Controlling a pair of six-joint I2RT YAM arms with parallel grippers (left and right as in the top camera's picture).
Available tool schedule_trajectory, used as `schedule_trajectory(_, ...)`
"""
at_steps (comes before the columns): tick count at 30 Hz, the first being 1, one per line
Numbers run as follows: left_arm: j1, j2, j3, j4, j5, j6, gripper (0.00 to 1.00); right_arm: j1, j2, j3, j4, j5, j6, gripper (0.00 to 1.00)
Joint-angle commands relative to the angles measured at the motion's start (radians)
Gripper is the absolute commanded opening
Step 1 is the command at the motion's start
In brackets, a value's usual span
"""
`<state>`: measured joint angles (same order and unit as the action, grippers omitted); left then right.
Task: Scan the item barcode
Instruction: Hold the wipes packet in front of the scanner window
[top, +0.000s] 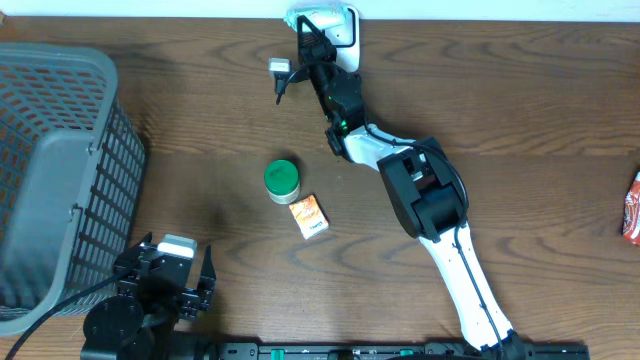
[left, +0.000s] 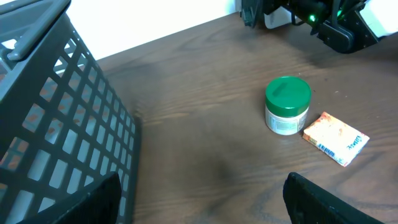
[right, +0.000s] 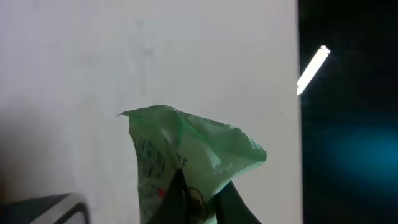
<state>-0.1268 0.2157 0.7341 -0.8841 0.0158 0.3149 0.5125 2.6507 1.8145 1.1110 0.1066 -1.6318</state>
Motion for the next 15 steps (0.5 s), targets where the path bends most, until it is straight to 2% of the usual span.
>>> schedule_trajectory(1,0.004,-0.002,0.002,0.002,-0.008,0.005,0.84,-0.021,0.003,0.024,-0.006,-0.004,0.024,0.02)
schedule_trajectory(8,0.004,-0.002,0.002,0.002,-0.008,0.005,0.84,-0.034,0.011,0.024,-0.06,-0.008,0.047,0.02)
schedule_trajectory(15,0.004,-0.002,0.002,0.002,-0.008,0.005,0.84,-0.039,0.099,0.024,-0.042,-0.023,0.038,0.02)
